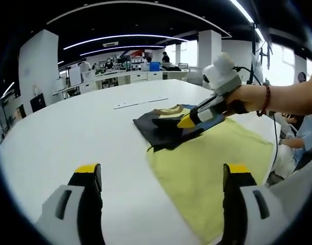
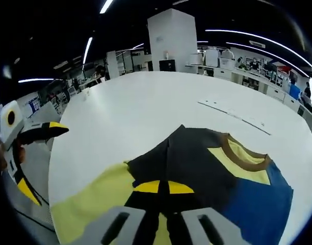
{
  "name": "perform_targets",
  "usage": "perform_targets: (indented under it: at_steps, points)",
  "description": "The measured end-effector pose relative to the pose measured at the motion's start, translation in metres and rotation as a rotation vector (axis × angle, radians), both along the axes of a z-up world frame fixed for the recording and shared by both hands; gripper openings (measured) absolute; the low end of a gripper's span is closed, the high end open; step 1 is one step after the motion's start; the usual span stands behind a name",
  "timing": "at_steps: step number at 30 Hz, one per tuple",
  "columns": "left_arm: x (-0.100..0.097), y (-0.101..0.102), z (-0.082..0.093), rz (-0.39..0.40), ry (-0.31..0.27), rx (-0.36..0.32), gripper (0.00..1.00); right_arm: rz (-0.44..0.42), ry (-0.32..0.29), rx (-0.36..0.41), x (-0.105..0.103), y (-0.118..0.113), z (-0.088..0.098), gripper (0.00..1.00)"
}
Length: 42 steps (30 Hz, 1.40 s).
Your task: Fold the garment on the visible template until the final outline fits inside the template.
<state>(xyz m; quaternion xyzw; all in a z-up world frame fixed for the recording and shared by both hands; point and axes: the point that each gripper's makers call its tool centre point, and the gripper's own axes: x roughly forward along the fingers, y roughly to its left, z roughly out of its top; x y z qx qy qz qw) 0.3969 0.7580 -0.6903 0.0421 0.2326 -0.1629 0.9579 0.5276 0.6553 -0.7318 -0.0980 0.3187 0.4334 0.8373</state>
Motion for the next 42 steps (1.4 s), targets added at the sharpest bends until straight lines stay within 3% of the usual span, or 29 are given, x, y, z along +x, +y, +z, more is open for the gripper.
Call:
perform_targets:
  at_steps: [10, 22, 31, 42]
  points:
    - [0.000, 0.001, 0.000, -0.003, 0.004, 0.003, 0.96, -0.092, -0.012, -0.007, 0.006, -0.039, 0.003, 0.00]
    - [0.001, -0.003, -0.001, -0.025, 0.008, 0.008, 0.96, -0.234, -0.001, -0.059, 0.016, -0.103, -0.004, 0.00]
    - [0.005, -0.008, 0.000, -0.044, 0.010, 0.018, 0.96, -0.299, 0.009, -0.028, 0.019, -0.128, -0.001, 0.00]
    - [0.007, -0.014, 0.005, -0.063, -0.004, 0.009, 0.95, -0.347, -0.021, -0.054, 0.013, -0.157, -0.001, 0.00]
